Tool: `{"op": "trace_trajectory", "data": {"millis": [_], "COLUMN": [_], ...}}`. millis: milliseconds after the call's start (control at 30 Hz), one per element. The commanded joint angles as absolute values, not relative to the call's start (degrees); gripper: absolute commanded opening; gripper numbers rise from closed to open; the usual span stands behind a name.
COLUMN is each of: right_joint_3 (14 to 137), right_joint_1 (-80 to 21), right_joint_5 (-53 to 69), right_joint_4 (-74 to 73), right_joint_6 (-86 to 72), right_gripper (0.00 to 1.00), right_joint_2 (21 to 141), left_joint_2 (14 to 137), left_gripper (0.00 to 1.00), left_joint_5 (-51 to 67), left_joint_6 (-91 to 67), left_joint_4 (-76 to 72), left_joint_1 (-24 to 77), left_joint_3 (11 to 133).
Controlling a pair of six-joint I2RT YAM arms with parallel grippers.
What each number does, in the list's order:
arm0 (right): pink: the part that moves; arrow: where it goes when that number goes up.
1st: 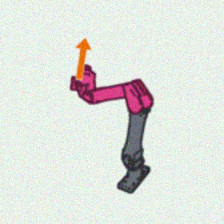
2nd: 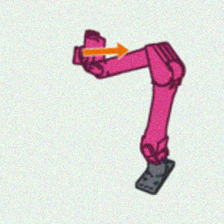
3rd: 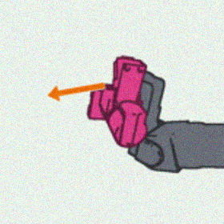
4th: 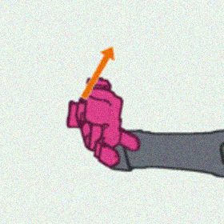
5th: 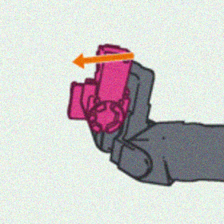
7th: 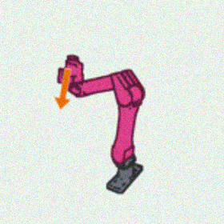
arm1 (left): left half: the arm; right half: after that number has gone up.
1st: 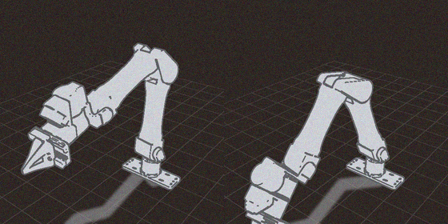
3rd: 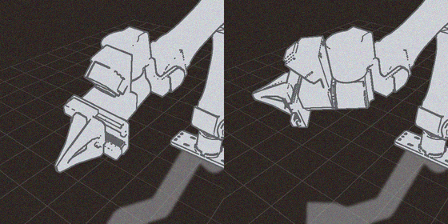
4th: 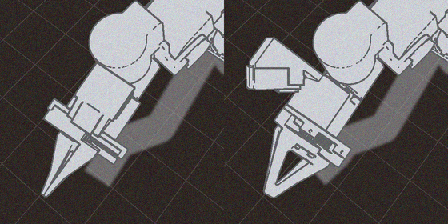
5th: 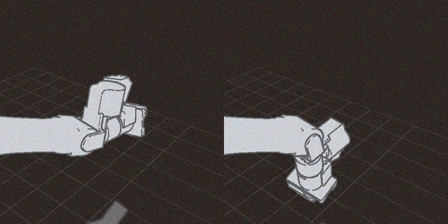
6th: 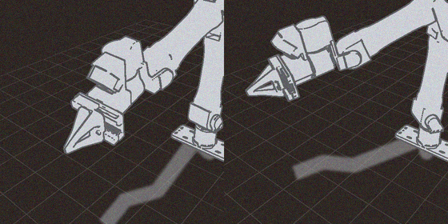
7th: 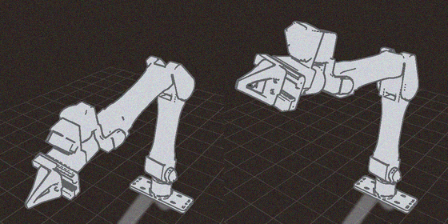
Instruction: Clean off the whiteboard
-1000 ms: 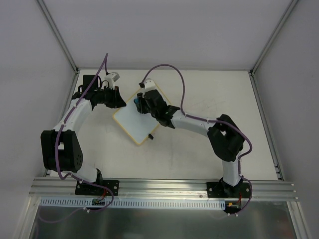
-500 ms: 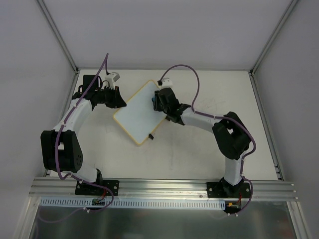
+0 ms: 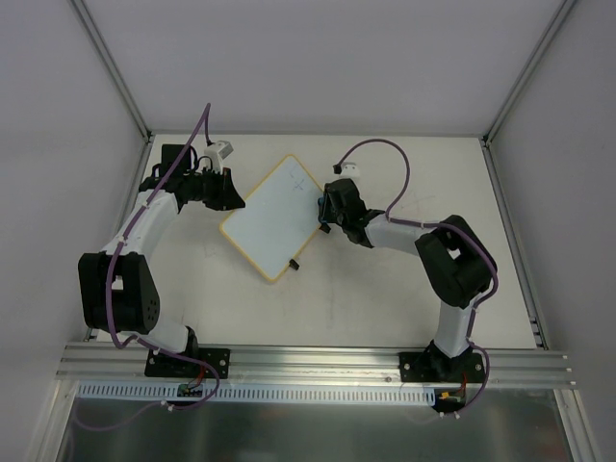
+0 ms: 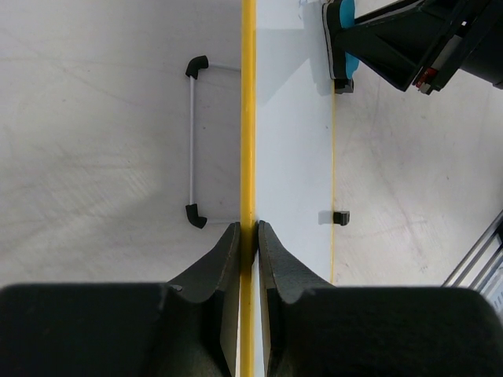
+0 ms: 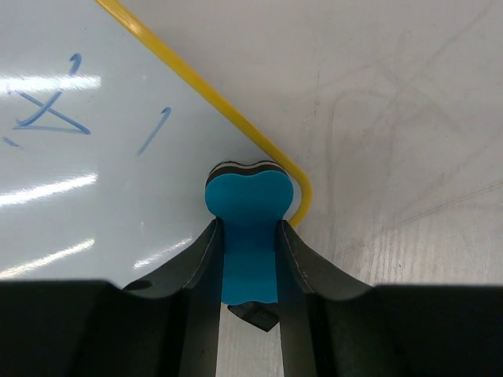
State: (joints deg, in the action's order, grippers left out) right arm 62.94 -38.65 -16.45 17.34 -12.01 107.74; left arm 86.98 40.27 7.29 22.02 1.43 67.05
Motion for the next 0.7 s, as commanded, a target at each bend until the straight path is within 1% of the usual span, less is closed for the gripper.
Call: {"op": "trace_trajectory", "data": {"millis": [0,267,667], "right_joint_3": [62.31,61.96,57.57], "right_joint_1": [-39.55,-45.25,-54.31], "right_joint_5": [-13.28,-7.92,-3.43], "right_joint_4": [14.76,21.7,26.28], "right_joint_6": [-11.25,-15.64,-18.19], "right_gripper": [0.0,0.0,0.01], "right_joint_2": [107.49,107.66,108.9], "left_joint_2": [86.04,86.31,87.1], "left_gripper": [0.0,0.0,0.0], "left_joint_5": [41.04,40.87,40.61], "left_joint_6": [8.88,8.79,8.52], "left_joint_4": [25.22,25.31,25.4], "left_joint_1": [2.37,2.64,3.16], "left_joint_3": [67.59,67.85,68.38]}}
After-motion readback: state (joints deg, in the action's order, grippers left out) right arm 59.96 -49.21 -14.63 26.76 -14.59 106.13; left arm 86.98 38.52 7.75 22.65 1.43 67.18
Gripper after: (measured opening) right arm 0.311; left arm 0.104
